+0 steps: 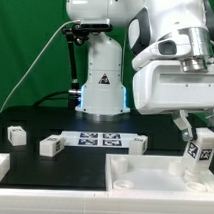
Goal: Assemble one leg
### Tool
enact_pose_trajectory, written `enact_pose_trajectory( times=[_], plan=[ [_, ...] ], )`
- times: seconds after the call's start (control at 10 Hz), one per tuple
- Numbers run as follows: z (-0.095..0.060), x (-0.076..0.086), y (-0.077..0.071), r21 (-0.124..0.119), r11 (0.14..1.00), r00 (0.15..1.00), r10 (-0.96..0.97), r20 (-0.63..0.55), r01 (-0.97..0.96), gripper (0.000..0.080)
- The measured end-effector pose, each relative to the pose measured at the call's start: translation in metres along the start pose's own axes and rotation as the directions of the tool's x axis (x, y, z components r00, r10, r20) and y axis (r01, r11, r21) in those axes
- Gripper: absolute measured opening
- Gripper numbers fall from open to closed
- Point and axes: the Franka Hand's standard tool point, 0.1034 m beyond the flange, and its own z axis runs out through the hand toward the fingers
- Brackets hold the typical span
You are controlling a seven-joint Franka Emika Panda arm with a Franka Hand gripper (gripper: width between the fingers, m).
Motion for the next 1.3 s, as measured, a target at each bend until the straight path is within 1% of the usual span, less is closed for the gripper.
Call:
enact_pose_trajectory(
  times=[0.2, 0.3, 0.5, 0.6, 0.7, 0.9, 1.1, 1.2, 1.3],
  plan=[
    [0.006, 0.008, 0.003, 0.001, 1.000, 1.000, -0.003, 0.000, 0.003, 0.0294],
    [0.007, 0.011, -0.001, 0.006, 1.000, 1.000, -0.008, 0.010, 0.007, 0.0294],
    [0.004, 0.014, -0.005, 0.008, 1.000, 1.000, -0.014, 0.008, 0.014, 0.0294],
    [-0.002, 0.017, -0.006, 0.006, 1.000, 1.000, -0.018, 0.001, 0.018, 0.0294],
    [-0.004, 0.020, -0.003, 0.001, 1.000, 1.000, -0.021, -0.008, 0.021, 0.0294],
    [-0.002, 0.022, 0.000, -0.004, 1.000, 0.999, -0.018, -0.026, 0.018, 0.0294],
    [0.008, 0.022, 0.000, -0.002, 1.000, 0.999, -0.008, -0.036, 0.008, 0.0294],
    [0.010, 0.024, 0.000, -0.004, 1.000, 0.999, -0.003, -0.052, 0.003, 0.0294],
    [0.012, 0.025, 0.002, -0.014, 1.000, 0.995, -0.008, -0.099, 0.006, 0.0294]
  ],
)
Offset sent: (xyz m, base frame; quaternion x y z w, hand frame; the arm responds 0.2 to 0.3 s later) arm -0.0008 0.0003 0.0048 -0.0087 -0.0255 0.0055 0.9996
